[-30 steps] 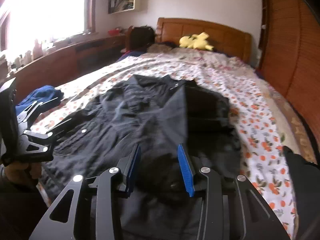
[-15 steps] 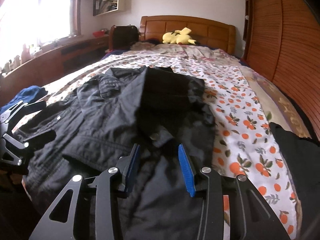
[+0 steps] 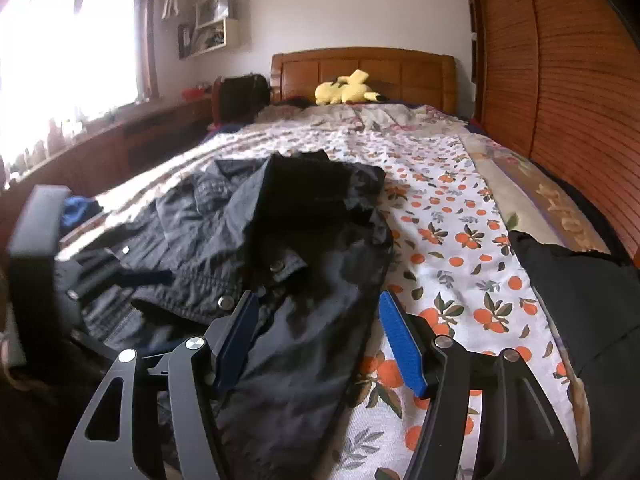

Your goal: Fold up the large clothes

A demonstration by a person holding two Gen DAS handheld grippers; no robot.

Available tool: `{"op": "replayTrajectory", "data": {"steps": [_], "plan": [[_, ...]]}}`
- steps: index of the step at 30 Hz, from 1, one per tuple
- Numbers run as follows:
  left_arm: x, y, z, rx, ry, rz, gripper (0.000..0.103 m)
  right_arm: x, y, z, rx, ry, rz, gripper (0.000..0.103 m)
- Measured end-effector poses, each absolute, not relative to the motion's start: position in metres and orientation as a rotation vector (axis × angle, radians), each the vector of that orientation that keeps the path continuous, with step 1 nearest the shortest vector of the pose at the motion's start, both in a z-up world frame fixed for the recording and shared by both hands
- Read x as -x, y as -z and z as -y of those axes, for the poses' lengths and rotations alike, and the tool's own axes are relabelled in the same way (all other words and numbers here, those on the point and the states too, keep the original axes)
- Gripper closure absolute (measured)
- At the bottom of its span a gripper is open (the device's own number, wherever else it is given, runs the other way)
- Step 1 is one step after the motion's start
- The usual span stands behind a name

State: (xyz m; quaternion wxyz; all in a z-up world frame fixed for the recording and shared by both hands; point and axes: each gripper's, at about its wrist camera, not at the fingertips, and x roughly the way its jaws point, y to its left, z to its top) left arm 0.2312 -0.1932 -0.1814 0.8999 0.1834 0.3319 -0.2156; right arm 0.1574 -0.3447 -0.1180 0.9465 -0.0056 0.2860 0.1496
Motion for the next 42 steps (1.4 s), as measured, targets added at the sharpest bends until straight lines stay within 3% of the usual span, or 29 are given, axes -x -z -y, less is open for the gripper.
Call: {"op": "replayTrajectory", "data": {"steps": [4,10,13,15,29,42], "plan": [[-0.241,0.190,0.201,-0.407,0.447,-0.722,0.025,-0.154,0.111,0.347,-0.003,-0.310,-0.555,0.043],[-0.253,0.199,0.203,-0.415,0.427,-0.758,0.036,-0.154,0.109,0.344,-0.001,-0.310,-0.551,0.043],[-0.258,0.199,0.204,-0.421,0.431,-0.765,0.056,-0.155,0.111,0.344,-0.004,-0.306,-0.560,0.043],[-0.260,0.197,0.202,-0.406,0.461,-0.782,0.099,-0.157,0.113,0.343,-0.004,-0.304,-0.568,0.043],[-0.270,0.104,0.085,-0.229,0.277,-0.578,0.101,-0.177,0.117,0.305,0.045,-0.326,-0.591,0.043],[-0.293,0.101,-0.050,-0.156,0.063,-0.569,0.101,-0.202,0.129,0.253,0.110,-0.330,-0.641,0.043]]}}
